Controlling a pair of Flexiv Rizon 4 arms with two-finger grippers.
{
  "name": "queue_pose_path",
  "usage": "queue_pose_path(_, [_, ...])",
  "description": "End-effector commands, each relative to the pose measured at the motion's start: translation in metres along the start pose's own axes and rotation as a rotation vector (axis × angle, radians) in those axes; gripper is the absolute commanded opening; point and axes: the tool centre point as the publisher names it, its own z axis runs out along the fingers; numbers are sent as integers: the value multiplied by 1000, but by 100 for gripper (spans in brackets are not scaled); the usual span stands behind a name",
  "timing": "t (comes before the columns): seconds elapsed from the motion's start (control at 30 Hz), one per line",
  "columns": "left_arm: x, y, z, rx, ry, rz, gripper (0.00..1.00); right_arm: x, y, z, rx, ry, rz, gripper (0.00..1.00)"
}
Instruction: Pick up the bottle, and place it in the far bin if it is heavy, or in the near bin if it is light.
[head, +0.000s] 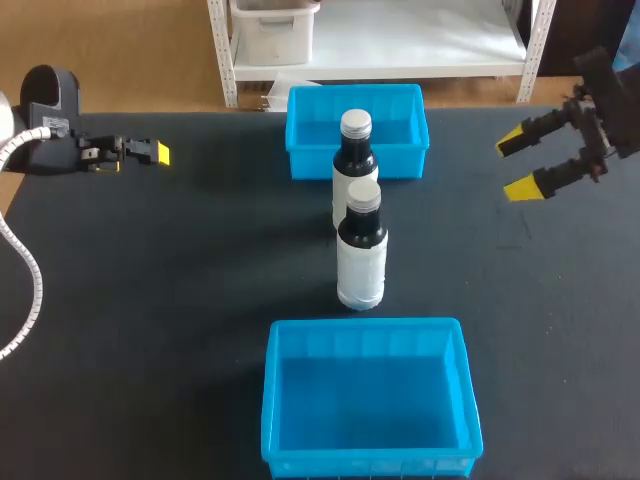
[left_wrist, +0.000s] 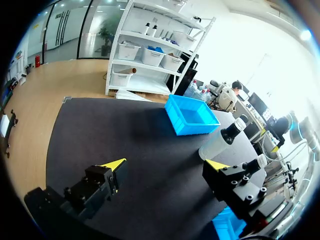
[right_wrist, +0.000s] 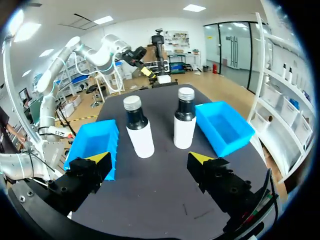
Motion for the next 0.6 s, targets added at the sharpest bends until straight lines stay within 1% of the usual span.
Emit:
queue_pose_path(0.03, [0, 0, 0, 0, 0, 0, 100, -9, 5, 27, 18, 17, -9, 100])
queue_pose_path(0.27, [0, 0, 0, 0, 0, 0, 100, -21, 21, 62, 40, 42, -17, 100])
queue_pose_path(0.43, [0, 0, 0, 0, 0, 0, 100, -29, 25, 80, 18, 50, -54, 100])
queue_pose_path(0.6, [0, 0, 0, 0, 0, 0, 100, -31, 28, 95, -13, 47, -78, 100])
